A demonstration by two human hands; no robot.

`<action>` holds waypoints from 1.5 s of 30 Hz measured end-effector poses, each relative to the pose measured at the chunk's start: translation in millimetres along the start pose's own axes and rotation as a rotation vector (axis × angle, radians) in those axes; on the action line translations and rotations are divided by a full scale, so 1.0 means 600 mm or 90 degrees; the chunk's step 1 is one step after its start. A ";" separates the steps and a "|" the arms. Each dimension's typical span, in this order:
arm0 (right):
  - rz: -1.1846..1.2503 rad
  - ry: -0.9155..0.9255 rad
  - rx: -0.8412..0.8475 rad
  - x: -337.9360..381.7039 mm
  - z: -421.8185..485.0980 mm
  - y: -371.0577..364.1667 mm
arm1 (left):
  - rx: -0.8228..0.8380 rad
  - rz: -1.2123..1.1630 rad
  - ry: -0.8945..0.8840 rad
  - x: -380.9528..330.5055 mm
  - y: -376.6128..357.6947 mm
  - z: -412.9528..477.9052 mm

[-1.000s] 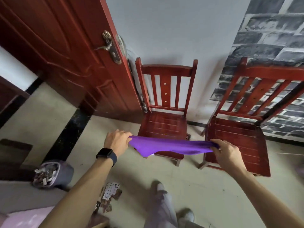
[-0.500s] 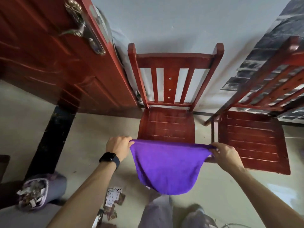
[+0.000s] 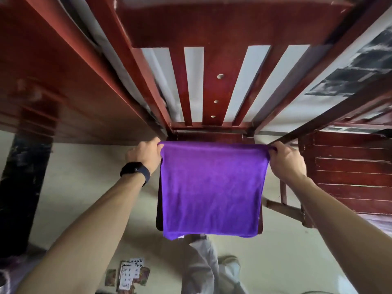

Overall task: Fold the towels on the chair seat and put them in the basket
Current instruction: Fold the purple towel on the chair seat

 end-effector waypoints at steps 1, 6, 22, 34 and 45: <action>0.017 -0.004 -0.016 -0.003 0.020 -0.011 | -0.004 -0.014 0.008 -0.008 -0.009 0.019; 0.144 -0.070 -0.071 -0.021 0.088 -0.058 | 0.010 -0.123 0.069 -0.039 -0.042 0.086; 0.532 -0.542 0.097 -0.169 -0.368 -0.389 | 0.221 -0.301 0.457 0.128 -0.346 -0.289; 0.791 -0.565 -0.040 -0.124 -0.336 -0.290 | 0.432 -0.628 0.558 0.122 -0.288 -0.287; 0.910 -0.293 -0.167 -0.047 -0.239 -0.059 | 0.337 -1.101 0.295 0.077 -0.070 -0.186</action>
Point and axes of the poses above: each hand's wrist, its own z-axis towards the middle knuckle, its own y-axis out of the back of the hand, x = y × z, the point moved 4 cm from there along z, towards the middle knuckle, and after that the axes turned 9 degrees about y, right-handed, at the moved point
